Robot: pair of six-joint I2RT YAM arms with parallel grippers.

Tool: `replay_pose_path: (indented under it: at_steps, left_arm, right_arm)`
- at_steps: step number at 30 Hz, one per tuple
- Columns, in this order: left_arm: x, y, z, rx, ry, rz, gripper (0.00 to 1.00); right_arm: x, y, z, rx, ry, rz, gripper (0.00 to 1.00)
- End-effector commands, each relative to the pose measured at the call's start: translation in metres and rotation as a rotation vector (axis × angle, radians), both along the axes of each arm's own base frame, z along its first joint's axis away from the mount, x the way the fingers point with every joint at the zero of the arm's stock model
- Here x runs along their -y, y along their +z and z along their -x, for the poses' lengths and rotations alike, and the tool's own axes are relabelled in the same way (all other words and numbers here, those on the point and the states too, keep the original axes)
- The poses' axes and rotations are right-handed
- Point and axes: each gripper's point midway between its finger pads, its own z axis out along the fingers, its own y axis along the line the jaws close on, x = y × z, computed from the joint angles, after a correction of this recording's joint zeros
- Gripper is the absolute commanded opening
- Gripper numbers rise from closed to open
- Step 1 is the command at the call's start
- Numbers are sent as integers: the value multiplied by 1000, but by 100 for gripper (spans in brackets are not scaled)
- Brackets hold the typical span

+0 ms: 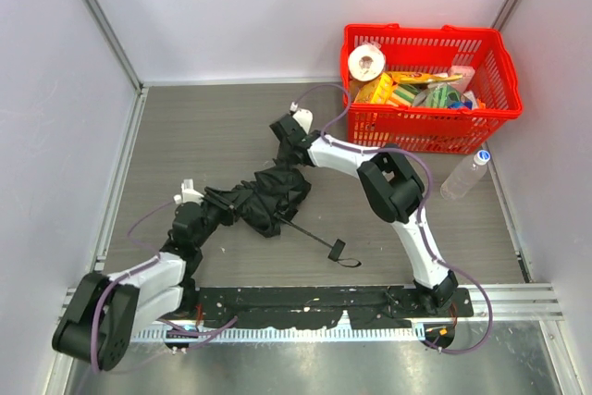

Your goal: Put away the umbrella

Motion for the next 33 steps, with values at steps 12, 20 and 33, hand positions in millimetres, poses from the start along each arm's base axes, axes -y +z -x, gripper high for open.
replay_pose_path:
  at_steps: [12, 20, 33]
  left_arm:
    - [17, -68, 12, -160, -132, -55, 0]
    - [12, -81, 11, -254, -127, -145, 0]
    - [1, -85, 1, -349, -32, -160, 0]
  right_arm:
    - [5, 74, -78, 247, -129, -86, 1]
    - [5, 52, -77, 222, -81, 0, 1]
    - [20, 39, -44, 122, 150, 210, 38]
